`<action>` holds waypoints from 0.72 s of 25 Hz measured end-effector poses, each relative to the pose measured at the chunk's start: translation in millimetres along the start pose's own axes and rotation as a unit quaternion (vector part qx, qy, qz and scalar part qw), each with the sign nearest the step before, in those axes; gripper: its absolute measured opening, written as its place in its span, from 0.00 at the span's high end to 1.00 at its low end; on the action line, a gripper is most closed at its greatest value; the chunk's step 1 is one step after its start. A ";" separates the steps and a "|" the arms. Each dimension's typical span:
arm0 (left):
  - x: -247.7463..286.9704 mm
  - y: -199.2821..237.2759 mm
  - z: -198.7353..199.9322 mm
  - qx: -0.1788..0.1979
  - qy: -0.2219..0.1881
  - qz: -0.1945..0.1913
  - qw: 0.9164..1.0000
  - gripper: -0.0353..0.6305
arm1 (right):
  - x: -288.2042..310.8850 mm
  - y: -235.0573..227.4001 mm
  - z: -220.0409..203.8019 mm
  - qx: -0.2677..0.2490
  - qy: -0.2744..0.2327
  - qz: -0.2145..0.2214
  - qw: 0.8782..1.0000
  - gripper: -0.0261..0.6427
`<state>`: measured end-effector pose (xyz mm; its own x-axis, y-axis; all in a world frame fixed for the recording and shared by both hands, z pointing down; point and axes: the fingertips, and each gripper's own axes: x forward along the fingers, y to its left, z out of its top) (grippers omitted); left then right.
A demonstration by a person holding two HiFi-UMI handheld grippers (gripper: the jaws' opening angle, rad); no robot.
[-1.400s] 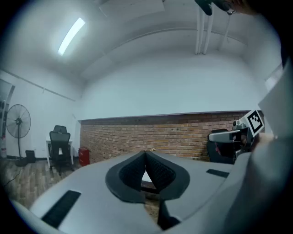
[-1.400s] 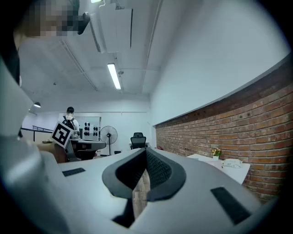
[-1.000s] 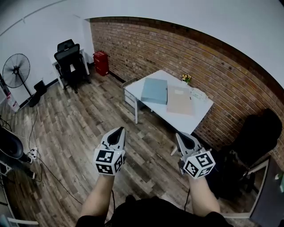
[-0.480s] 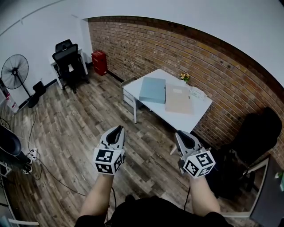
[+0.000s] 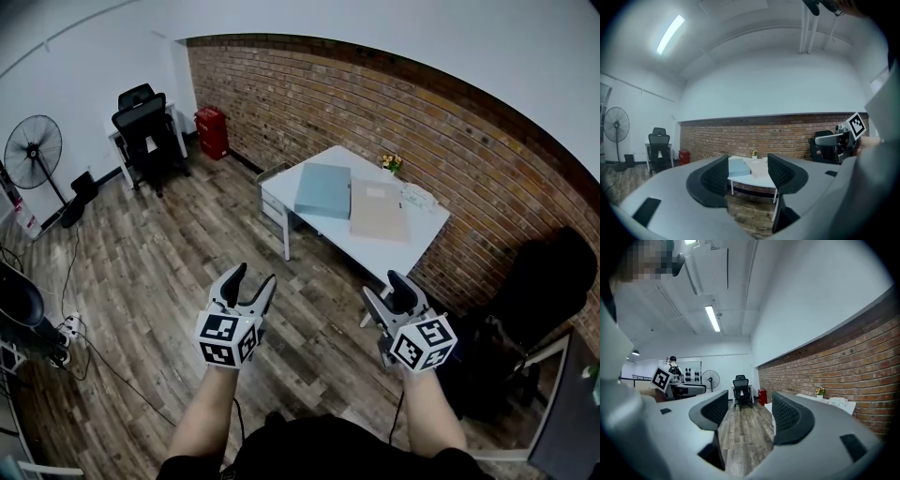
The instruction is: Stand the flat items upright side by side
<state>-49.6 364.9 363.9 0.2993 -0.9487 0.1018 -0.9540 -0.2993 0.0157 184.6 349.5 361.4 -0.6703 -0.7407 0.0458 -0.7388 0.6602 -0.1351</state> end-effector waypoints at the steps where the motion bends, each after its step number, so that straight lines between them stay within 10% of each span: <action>1: 0.1 -0.7 -0.7 0.000 0.001 -0.002 1.000 0.53 | -0.1 -0.6 -0.5 0.001 0.000 0.000 1.000 0.49; 11: 4.2 -5.7 -9.0 -0.014 0.027 -0.014 0.999 0.25 | 2.8 6.4 -8.5 0.017 0.013 0.029 0.999 0.12; 18: 8.0 -14.3 -12.9 -0.012 0.033 -0.016 0.999 0.18 | -1.5 4.2 -9.5 0.023 0.013 0.031 0.999 0.08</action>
<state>-33.7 362.9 377.3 0.3291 -0.9295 0.1666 -0.9442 -0.3263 0.0444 181.7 354.5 370.2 -0.7172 -0.6941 0.0621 -0.6917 0.6983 -0.1842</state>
